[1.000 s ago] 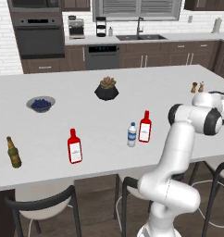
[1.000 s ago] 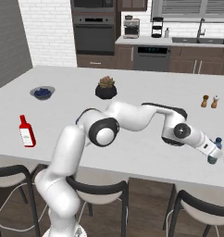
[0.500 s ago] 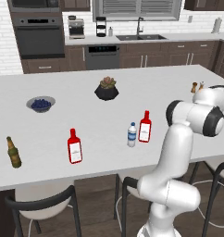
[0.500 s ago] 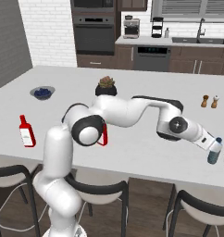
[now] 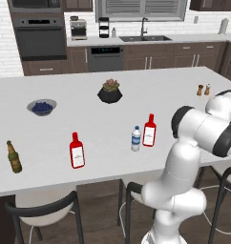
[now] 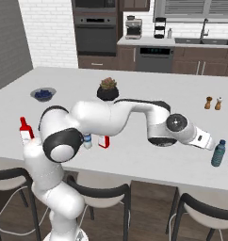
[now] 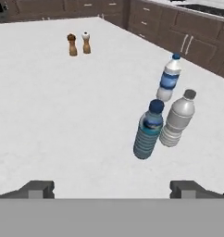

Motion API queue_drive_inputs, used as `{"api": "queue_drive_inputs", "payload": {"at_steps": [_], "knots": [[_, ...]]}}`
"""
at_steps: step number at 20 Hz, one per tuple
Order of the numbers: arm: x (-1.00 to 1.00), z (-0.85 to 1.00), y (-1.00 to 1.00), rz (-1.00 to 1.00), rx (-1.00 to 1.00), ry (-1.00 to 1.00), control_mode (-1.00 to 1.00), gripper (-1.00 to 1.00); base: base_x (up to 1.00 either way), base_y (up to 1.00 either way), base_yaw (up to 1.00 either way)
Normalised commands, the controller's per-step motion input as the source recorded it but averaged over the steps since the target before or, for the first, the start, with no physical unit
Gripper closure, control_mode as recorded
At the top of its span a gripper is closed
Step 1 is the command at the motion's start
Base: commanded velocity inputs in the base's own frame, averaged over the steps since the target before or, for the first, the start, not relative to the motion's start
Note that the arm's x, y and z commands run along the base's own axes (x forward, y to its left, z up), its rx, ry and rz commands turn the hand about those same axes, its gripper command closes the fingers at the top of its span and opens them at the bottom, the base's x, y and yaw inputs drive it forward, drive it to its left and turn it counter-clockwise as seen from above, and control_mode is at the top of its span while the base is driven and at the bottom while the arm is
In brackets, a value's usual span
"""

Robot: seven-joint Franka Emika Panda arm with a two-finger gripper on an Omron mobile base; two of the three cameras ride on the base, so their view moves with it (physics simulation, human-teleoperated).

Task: Move the plastic bottles in the middle to the plastics group, and the glass bottles in the middle to the glass group.

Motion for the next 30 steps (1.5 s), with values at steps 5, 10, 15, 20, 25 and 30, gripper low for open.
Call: {"api": "queue_drive_inputs", "payload": {"at_steps": [5,10,15,20,25,30], "knots": [[0.0,0.46,1.0,0.37,0.0,0.36,-1.0,-1.0,0.0,0.0,0.0],[0.0,0.43,1.0,0.3,0.0,0.3,-1.0,-1.0,0.0,0.0,0.0],[0.0,-0.04,1.0,0.22,0.01,0.01,-1.0,-1.0,0.0,0.0,0.0],[0.0,-0.16,1.0,0.17,0.0,0.0,-1.0,-1.0,0.0,0.0,0.0],[-0.03,-0.21,1.0,0.14,0.0,0.0,-1.0,-1.0,0.0,0.0,0.0],[-0.07,-0.11,1.0,0.09,0.0,-0.01,-1.0,-1.0,0.0,0.0,0.0]]}}
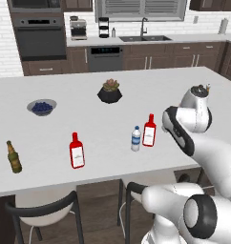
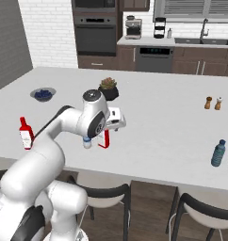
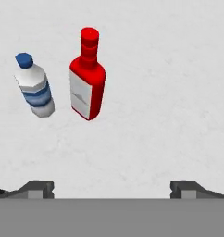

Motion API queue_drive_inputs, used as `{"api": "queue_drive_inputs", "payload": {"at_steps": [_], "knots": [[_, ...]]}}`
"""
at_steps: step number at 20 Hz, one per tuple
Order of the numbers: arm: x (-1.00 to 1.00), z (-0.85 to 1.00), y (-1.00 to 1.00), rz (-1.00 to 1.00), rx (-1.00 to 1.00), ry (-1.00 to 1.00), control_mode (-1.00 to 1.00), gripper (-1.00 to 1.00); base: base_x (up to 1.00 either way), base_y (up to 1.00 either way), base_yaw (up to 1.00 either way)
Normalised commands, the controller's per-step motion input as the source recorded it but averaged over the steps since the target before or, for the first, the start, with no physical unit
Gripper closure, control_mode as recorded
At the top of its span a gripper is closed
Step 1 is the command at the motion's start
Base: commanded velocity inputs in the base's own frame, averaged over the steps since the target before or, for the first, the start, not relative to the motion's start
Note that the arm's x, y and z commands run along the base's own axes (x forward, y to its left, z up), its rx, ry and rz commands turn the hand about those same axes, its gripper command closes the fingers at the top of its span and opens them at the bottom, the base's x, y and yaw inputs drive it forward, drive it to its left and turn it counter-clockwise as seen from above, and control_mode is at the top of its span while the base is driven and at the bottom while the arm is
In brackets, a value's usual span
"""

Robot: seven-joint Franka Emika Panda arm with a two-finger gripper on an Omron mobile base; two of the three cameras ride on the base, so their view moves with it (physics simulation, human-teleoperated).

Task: Move the plastic bottles in the middle to the plastics group, and the glass bottles in the middle to the glass group.

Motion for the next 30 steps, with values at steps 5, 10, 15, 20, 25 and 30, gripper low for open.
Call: {"api": "queue_drive_inputs", "payload": {"at_steps": [5,10,15,20,25,30], "knots": [[-0.01,0.0,1.0,0.03,0.0,0.0,-1.0,-1.0,0.0,0.0,0.0],[0.0,0.14,0.8,0.01,0.0,0.01,-1.0,-1.0,0.0,0.0,0.0],[0.0,0.04,0.27,0.07,0.04,0.0,-1.0,-1.0,0.0,0.0,0.0],[0.31,0.0,0.05,0.03,0.05,0.0,-1.0,-1.0,0.0,0.0,0.0],[0.53,0.1,0.01,0.0,0.03,0.04,-1.0,-1.0,0.0,0.0,0.0],[0.48,0.05,0.11,-0.01,-0.01,0.23,-1.0,-1.0,0.0,0.0,0.0]]}}
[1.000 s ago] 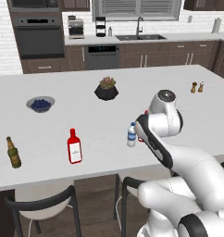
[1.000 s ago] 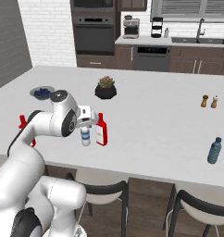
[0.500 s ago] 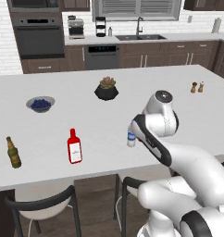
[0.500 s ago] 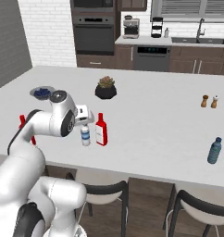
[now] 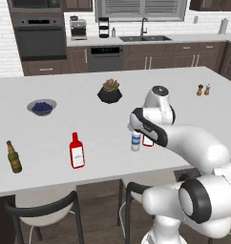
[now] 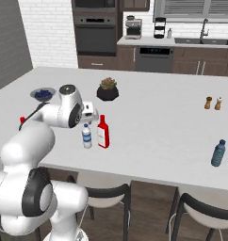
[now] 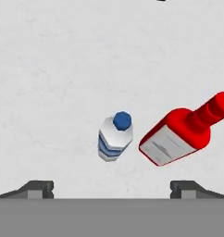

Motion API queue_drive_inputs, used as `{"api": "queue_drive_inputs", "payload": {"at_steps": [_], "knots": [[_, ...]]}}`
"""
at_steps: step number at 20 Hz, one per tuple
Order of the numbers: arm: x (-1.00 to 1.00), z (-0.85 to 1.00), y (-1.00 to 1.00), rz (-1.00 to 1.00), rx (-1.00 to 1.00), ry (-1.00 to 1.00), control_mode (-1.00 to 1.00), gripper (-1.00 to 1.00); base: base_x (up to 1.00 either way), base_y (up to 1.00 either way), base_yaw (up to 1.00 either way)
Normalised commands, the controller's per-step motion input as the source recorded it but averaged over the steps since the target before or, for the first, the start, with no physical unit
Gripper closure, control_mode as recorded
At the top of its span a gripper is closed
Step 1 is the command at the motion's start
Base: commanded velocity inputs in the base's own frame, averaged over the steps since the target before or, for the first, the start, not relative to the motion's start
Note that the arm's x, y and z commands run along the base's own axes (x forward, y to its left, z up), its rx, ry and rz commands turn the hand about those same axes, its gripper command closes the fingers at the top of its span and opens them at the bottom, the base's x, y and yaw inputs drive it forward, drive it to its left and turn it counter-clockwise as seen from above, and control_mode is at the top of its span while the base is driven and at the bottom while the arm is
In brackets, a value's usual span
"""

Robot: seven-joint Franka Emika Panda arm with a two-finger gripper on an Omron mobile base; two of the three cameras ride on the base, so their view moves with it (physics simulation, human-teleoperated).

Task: Move the plastic bottles in the middle to the plastics group, and the glass bottles in the middle to the glass group.

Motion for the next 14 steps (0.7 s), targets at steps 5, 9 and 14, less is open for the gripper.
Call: {"api": "queue_drive_inputs", "payload": {"at_steps": [5,9,14], "knots": [[0.26,-0.18,0.11,0.0,-0.05,0.22,-1.0,-1.0,0.0,0.0,0.0],[0.18,-0.4,0.0,0.0,0.0,0.07,-1.0,-1.0,0.0,0.0,0.0],[0.22,-0.36,0.0,0.0,0.0,0.02,-1.0,-1.0,0.0,0.0,0.0]]}}
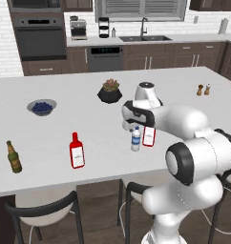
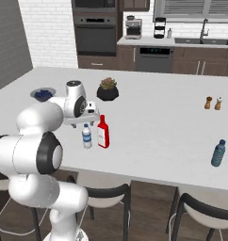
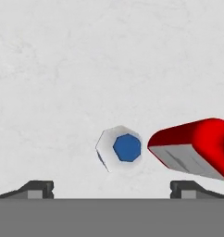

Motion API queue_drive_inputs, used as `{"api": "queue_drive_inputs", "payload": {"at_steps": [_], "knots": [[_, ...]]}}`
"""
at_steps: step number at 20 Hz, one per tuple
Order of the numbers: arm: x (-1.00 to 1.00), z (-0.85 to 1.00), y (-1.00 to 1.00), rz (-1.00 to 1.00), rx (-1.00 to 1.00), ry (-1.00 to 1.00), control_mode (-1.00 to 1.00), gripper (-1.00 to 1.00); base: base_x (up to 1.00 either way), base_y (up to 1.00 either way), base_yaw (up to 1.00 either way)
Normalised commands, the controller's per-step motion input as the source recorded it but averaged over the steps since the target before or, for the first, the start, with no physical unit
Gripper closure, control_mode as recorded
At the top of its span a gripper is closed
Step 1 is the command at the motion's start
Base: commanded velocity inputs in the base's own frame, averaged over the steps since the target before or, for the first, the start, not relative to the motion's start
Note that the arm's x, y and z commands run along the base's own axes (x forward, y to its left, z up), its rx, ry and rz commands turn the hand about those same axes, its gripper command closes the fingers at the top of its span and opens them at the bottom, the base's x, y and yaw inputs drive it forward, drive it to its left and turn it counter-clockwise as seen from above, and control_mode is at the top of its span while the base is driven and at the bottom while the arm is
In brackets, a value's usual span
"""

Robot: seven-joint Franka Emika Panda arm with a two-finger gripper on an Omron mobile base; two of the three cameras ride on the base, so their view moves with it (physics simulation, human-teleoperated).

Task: Move the plastic bottles in the middle to the plastics group, and the glass bottles in the middle to the glass group.

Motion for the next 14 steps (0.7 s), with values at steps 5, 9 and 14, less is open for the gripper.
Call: {"api": "queue_drive_inputs", "payload": {"at_steps": [5,9,14], "knots": [[0.17,-0.1,0.0,0.0,0.0,0.0,-1.0,-1.0,0.0,0.0,0.0],[0.05,-0.06,0.0,0.0,0.0,0.0,-1.0,-1.0,0.0,0.0,0.0],[0.0,-0.12,0.0,0.0,0.0,0.0,-1.0,-1.0,0.0,0.0,0.0]]}}
